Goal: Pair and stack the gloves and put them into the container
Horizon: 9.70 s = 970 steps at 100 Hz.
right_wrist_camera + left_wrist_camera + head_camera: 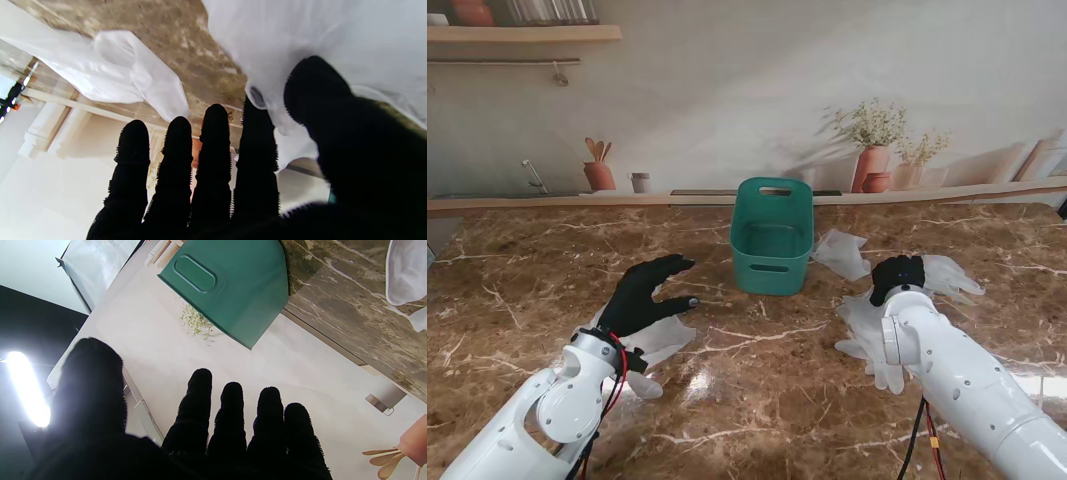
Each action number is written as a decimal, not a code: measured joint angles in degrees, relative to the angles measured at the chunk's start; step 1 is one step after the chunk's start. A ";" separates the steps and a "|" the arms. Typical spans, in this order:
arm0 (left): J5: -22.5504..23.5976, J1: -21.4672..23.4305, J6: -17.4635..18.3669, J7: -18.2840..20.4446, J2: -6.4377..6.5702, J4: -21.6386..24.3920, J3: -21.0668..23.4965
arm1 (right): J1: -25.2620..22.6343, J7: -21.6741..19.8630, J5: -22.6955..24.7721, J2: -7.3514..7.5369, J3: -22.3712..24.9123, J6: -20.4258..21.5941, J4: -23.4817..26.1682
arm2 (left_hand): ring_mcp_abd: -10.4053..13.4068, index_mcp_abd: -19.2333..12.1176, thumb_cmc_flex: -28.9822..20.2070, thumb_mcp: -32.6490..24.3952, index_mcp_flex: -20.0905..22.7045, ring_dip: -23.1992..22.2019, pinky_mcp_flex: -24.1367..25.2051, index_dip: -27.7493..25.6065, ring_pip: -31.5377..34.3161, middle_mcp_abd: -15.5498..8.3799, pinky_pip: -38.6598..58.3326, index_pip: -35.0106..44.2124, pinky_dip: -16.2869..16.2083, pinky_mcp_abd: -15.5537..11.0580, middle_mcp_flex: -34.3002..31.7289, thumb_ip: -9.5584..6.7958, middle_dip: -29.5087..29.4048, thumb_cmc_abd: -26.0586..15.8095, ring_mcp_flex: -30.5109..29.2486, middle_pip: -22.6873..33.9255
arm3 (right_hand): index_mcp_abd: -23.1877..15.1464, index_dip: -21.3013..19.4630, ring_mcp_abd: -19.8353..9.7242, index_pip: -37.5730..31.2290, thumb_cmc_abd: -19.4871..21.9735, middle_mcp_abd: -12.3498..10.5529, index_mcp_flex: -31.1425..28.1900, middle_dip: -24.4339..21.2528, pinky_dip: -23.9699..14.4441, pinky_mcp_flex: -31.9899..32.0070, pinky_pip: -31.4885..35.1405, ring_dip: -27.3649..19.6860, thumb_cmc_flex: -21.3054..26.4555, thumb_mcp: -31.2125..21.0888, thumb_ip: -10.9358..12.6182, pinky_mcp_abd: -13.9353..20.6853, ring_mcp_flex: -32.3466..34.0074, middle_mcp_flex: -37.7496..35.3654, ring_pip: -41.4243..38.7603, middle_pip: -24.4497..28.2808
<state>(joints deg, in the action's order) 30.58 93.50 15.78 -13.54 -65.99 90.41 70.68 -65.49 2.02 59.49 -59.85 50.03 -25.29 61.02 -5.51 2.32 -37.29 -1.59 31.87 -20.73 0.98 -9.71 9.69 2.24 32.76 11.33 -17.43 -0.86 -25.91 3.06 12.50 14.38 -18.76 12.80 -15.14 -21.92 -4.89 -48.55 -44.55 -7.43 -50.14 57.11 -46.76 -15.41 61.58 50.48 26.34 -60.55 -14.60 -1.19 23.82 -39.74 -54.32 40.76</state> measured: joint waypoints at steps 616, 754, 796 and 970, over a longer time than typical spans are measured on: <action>-2.48 -5.70 -4.69 -0.89 -1.01 -5.27 -8.84 | -5.63 2.12 7.90 0.21 4.23 -0.90 4.20 | 0.53 1.07 -4.31 -4.66 0.00 0.03 0.83 -0.67 0.09 0.90 -11.51 1.40 -2.96 2.41 1.44 0.69 0.15 -2.93 4.24 0.85 | 10.12 -4.20 1.32 28.33 0.46 3.93 11.39 -35.35 10.28 -22.79 15.37 -17.61 0.84 -3.21 7.66 -0.26 33.90 -9.94 18.79 -23.44; -3.42 -4.29 -5.92 1.87 -0.49 -1.35 -9.54 | -20.46 27.31 -8.52 -5.15 21.91 18.05 14.42 | 0.59 1.03 -6.70 -1.68 1.56 0.03 0.71 -1.59 0.09 0.89 -12.21 2.17 -3.00 2.39 1.23 0.67 0.15 -6.04 4.07 0.84 | -4.03 -20.48 2.07 -2.87 -5.54 0.57 -7.54 -8.68 1.11 -21.83 24.81 -9.87 -2.98 -10.77 -0.26 1.19 30.57 -26.65 7.22 -7.55; -7.03 -6.57 -6.06 8.63 0.50 0.70 -14.22 | -32.22 28.76 -8.87 -5.97 28.24 24.82 34.35 | 0.59 4.97 -5.51 0.02 -0.30 0.03 1.60 -0.57 0.04 1.79 -14.16 -1.33 -5.09 3.97 1.48 0.66 0.15 3.15 4.25 0.74 | -3.49 -21.96 2.15 -2.87 -7.14 0.57 -8.23 -7.70 1.11 -22.02 24.83 -9.38 -3.40 -12.60 -0.27 0.52 31.12 -27.36 6.42 -7.09; -6.85 -9.98 -7.07 4.12 -0.39 1.07 -21.94 | -33.92 30.75 -8.46 -6.63 25.06 25.76 41.89 | -0.09 10.50 5.63 -14.59 -5.15 -1.78 3.09 -0.54 -2.52 4.73 -22.79 -2.87 -18.74 7.43 7.29 2.07 -0.61 14.21 9.82 -0.60 | -3.48 -21.97 2.22 -2.84 -7.76 0.64 -8.82 -6.93 1.11 -22.06 24.83 -9.32 -3.49 -12.63 -0.27 -0.31 31.17 -28.09 6.41 -7.01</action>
<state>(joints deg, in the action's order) 23.73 83.52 8.71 -9.42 -66.38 91.48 48.74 -99.41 32.77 51.03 -66.49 75.08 0.48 102.92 -5.61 12.82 -31.66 -16.18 26.72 -22.51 4.07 -10.26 7.17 6.97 9.96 8.46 -36.17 6.57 -18.62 5.13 11.89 28.60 -8.93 12.20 -18.62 -43.89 -2.66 -51.39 -52.31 -6.79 -58.96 50.18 -45.65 -37.48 86.41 41.16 22.85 -73.17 -14.87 -1.50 54.98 -67.83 -47.91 33.75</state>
